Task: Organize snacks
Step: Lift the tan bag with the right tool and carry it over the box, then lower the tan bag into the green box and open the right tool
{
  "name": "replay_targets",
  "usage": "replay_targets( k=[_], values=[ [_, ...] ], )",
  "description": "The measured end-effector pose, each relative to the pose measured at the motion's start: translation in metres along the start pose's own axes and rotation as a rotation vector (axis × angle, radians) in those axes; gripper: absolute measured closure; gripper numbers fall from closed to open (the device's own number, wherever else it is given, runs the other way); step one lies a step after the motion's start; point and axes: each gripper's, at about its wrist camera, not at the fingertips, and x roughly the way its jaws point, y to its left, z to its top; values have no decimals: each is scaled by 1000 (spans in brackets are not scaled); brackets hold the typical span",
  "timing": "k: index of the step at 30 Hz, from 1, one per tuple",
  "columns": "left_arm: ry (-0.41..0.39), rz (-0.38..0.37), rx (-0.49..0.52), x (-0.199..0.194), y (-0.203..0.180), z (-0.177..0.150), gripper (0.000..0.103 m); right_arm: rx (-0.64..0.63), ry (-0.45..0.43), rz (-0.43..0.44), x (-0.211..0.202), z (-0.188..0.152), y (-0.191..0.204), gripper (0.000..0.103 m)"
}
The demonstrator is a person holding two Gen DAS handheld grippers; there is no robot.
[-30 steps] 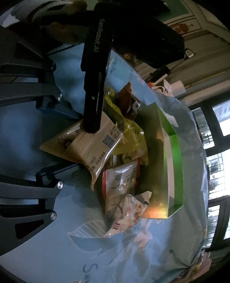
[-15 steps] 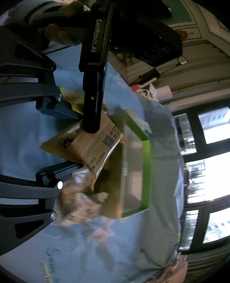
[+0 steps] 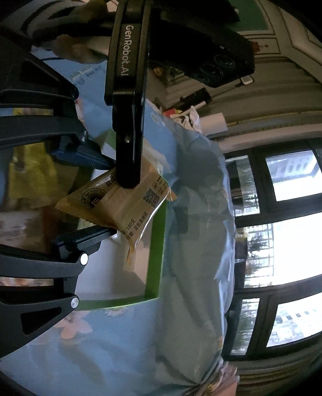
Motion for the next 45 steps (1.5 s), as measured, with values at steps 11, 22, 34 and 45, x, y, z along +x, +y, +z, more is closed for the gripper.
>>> replay_targets(
  k=[11,22,34,45],
  values=[
    [4,8,-107,14,38,11,65,-22,68,18,44,11,-5,56],
    [34,43,-172,26,60,9,65,-28,136,39,79,11,-9,56],
    [59,77,-194,35,68,9,62,-34,187,42,99,13,-9,56],
    [66,96,-215,40,71,9,62,-24,214,30,106,13,-9,55]
  ],
)
